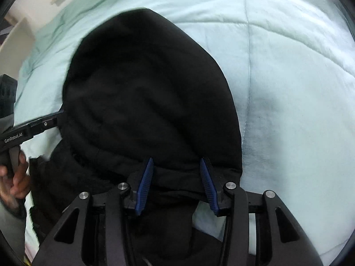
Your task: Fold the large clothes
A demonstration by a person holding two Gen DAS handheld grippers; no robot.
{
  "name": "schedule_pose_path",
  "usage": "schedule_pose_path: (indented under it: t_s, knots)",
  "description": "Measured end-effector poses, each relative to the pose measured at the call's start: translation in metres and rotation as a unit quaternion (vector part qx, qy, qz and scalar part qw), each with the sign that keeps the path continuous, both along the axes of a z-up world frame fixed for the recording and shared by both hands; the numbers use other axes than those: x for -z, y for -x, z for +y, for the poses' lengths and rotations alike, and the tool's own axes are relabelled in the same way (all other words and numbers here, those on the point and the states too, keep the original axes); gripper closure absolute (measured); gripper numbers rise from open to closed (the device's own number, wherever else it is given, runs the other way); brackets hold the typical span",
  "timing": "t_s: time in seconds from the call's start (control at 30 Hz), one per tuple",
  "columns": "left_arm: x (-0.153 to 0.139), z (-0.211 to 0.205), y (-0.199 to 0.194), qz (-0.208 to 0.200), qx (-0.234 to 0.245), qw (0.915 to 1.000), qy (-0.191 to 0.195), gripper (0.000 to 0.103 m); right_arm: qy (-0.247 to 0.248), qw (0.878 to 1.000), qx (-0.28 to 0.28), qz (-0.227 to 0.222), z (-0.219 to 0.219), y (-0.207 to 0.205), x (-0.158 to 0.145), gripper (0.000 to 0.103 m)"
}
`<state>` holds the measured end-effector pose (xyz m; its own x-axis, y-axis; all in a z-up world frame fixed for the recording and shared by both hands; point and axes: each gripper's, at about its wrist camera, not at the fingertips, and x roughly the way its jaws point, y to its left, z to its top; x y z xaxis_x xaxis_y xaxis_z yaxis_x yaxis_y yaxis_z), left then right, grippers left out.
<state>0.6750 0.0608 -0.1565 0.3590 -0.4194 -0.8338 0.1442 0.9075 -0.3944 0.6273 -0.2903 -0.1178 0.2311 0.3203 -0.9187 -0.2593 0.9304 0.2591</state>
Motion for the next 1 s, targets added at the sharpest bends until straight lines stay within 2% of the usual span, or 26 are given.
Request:
schedule_pose_path:
  t_s: [0.13, 0.33, 0.37, 0.43, 0.57, 0.67, 0.73, 0.83, 0.9, 1.0]
  knots:
    - [-0.029, 0.005, -0.013, -0.03, 0.034, 0.9989, -0.014, 0.062, -0.026, 1.0, 0.007, 0.003, -0.023, -0.013, -0.021, 0.046]
    - [-0.033, 0.004, -0.068, 0.0, 0.086, 0.9958, -0.031, 0.059, -0.048, 0.999, 0.006, -0.008, -0.037, -0.052, -0.037, 0.04]
    - [-0.03, 0.005, -0.072, 0.003, 0.09, 0.9956, -0.027, 0.059, -0.054, 0.999, 0.001, -0.004, -0.035, -0.061, -0.036, 0.04]
    - [-0.023, 0.012, -0.087, 0.021, 0.093, 0.9954, 0.007, 0.059, -0.061, 0.998, -0.015, 0.006, -0.033, -0.071, -0.033, 0.04]
    - [-0.004, 0.016, -0.113, 0.057, 0.104, 0.9903, 0.071, 0.059, -0.039, 0.998, -0.047, 0.022, -0.025, -0.089, -0.02, 0.04]
    - [0.009, 0.019, -0.123, 0.071, 0.113, 0.9863, 0.098, 0.058, -0.043, 0.997, -0.053, 0.029, -0.019, -0.106, -0.009, 0.04]
    - [0.019, 0.021, -0.129, 0.085, 0.115, 0.9846, 0.101, 0.054, -0.062, 0.996, -0.055, 0.04, -0.022, -0.114, -0.002, 0.039]
    - [0.032, 0.014, -0.134, 0.1, 0.128, 0.9812, 0.105, 0.047, -0.084, 0.994, -0.056, 0.05, -0.009, -0.12, 0.017, 0.031]
    - [0.041, 0.004, -0.137, 0.11, 0.139, 0.9787, 0.104, 0.046, -0.099, 0.992, -0.053, 0.065, -0.005, -0.124, 0.028, 0.025]
    - [0.044, -0.004, -0.136, 0.1, 0.141, 0.9799, 0.099, 0.046, -0.118, 0.989, -0.044, 0.073, 0.002, -0.128, 0.038, 0.024]
